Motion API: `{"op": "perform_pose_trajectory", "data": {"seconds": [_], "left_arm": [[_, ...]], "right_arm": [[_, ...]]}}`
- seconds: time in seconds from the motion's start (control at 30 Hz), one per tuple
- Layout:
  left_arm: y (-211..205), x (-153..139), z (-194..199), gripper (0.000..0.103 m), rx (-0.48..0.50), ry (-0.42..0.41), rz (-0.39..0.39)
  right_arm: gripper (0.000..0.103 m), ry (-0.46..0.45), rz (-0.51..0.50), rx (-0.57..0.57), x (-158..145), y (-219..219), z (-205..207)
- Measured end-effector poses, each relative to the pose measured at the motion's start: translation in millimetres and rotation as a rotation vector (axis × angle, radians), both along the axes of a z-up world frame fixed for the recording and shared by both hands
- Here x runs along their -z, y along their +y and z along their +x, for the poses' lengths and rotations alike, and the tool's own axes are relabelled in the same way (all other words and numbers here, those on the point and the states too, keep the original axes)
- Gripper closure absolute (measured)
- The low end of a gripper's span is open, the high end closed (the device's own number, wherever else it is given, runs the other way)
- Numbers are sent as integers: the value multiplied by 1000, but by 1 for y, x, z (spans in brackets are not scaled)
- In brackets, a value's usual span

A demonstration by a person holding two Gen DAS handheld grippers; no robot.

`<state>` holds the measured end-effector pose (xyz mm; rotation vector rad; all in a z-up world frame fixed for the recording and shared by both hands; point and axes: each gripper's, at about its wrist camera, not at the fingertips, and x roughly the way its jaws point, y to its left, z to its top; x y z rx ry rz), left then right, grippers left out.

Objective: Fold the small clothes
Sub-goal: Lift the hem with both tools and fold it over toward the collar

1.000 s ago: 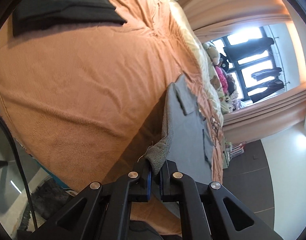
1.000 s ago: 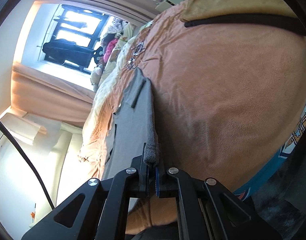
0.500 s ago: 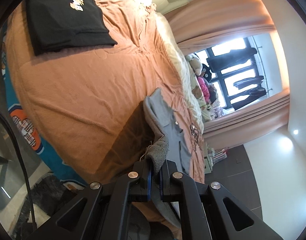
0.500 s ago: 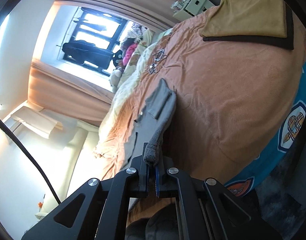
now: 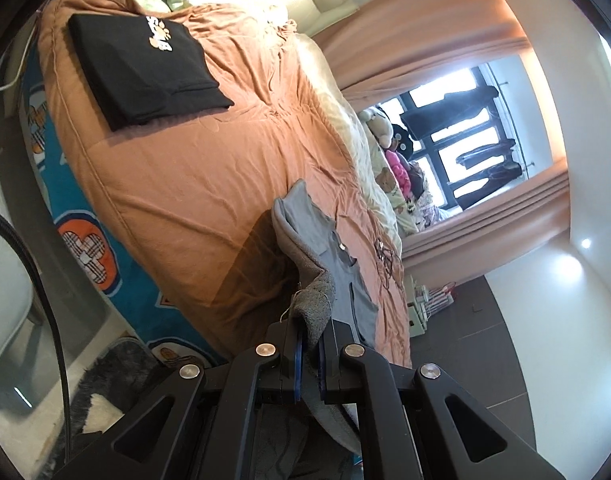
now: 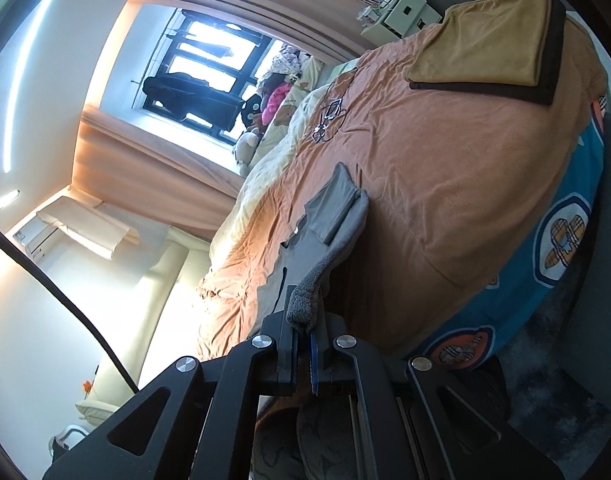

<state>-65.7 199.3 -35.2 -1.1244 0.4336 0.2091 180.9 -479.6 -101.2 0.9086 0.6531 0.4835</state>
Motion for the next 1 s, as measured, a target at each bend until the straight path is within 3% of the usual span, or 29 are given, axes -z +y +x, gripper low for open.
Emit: {"op": "perform_pose_trajectory", "data": {"seconds": [0.4,0.63,1.0], "left_arm": [[4,-5,-19,98,61,-12,12],[11,-16,3,98,70,-46,30],[23,-48,71,98,76,-92,46]], "right_arm": [[103,-12,-41,-32,-13,-12,3],[103,-60,-65,-42,-28,-1,36],[103,-77,-58,-57,-34,17,111]]}}
